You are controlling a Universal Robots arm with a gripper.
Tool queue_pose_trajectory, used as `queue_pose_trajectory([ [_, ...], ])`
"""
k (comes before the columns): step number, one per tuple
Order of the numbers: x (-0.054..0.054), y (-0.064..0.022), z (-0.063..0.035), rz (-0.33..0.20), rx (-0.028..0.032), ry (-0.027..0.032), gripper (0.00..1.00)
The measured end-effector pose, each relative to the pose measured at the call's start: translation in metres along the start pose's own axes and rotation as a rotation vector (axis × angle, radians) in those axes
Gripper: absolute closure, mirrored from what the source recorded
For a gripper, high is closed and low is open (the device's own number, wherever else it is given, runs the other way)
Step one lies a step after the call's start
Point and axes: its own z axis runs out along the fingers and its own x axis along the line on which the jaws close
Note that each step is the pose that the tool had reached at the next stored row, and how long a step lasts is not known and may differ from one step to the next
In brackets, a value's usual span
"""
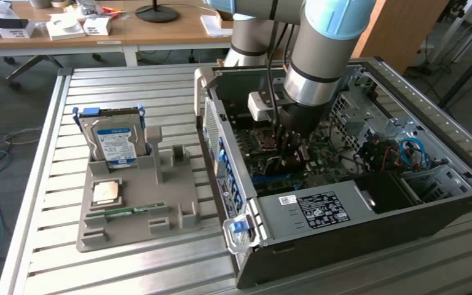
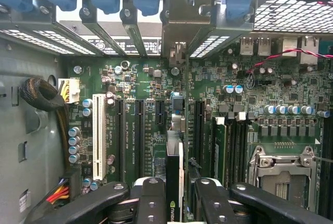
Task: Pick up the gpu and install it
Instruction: 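Insert the gpu into the slot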
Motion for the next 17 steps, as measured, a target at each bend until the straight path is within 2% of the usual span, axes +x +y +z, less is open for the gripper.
queue_pose_trajectory([
  [17, -0.0003, 0.002, 0.0031, 0.0, 0.0, 0.0001, 0.74],
])
